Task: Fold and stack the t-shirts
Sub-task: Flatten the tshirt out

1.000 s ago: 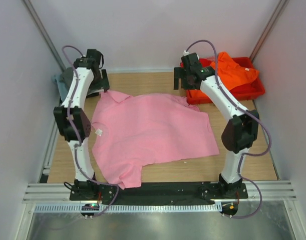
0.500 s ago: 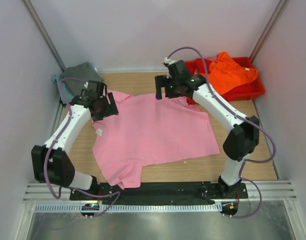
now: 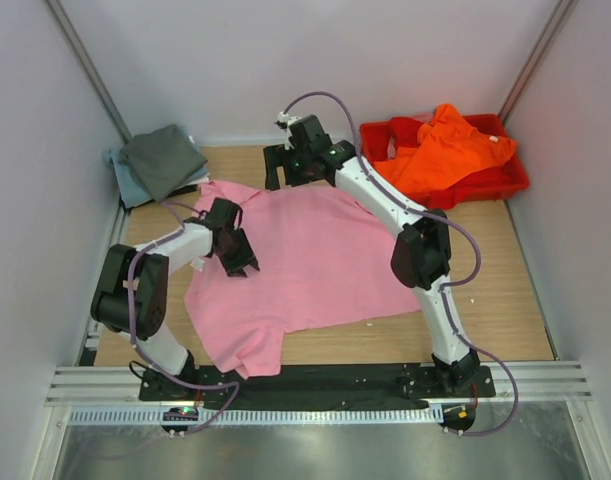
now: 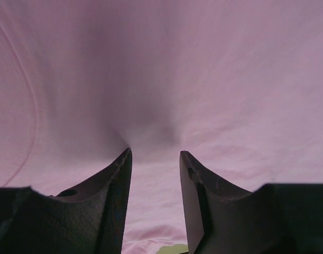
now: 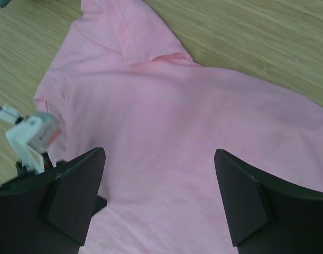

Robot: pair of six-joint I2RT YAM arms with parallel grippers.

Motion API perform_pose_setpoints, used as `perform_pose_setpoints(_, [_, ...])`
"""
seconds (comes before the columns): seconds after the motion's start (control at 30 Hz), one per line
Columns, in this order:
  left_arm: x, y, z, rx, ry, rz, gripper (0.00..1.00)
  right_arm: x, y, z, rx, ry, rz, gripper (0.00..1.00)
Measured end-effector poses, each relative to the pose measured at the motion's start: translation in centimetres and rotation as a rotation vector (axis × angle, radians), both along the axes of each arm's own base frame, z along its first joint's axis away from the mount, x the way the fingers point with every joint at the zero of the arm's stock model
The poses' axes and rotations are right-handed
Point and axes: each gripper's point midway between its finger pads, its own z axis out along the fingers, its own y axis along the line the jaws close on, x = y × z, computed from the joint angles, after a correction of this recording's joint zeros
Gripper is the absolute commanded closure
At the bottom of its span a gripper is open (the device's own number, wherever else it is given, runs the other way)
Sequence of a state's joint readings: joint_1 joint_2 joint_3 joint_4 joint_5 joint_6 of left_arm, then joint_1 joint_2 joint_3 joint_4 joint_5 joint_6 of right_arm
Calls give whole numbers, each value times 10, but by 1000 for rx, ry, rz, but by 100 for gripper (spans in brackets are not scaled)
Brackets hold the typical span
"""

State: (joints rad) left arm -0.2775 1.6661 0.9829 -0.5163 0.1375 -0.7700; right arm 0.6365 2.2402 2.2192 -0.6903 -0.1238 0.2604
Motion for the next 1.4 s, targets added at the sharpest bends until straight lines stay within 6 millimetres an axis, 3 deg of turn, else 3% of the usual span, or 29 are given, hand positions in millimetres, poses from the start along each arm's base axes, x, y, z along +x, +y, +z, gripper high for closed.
perform_pose_setpoints(0.07, [-19, -8, -9, -18, 35, 1, 56, 8, 11, -6, 18, -15, 14, 10])
perform_pose_setpoints(0.3, [-88, -12, -8, -41, 24, -15, 55, 18, 48, -43, 32, -37, 74, 11])
perform_pose_setpoints(0.53, [-132, -1, -6, -31, 24, -16, 50, 17, 77, -74, 29, -66, 136, 20])
perform_pose_setpoints(0.63, [-138, 1, -10, -28, 17, -15, 52, 12, 94, -80, 19, -113, 196, 25])
perform_pose_setpoints(0.9, [-140, 2, -8, -56, -101, -12, 54, -39, 159, -98, -9, -238, 426, 29])
perform_pose_setpoints(1.0, [-142, 4, -7, -79, -148, 5, 54, -50, 177, -105, 4, -275, 478, 30])
perform_pose_setpoints(1.1, [-144, 5, -7, -101, -180, 23, 54, -43, 182, -113, -3, -304, 473, 30])
perform_pose_setpoints(1.4, [-146, 7, -8, -122, -203, 50, 55, 8, 173, -138, -75, -415, 295, 30])
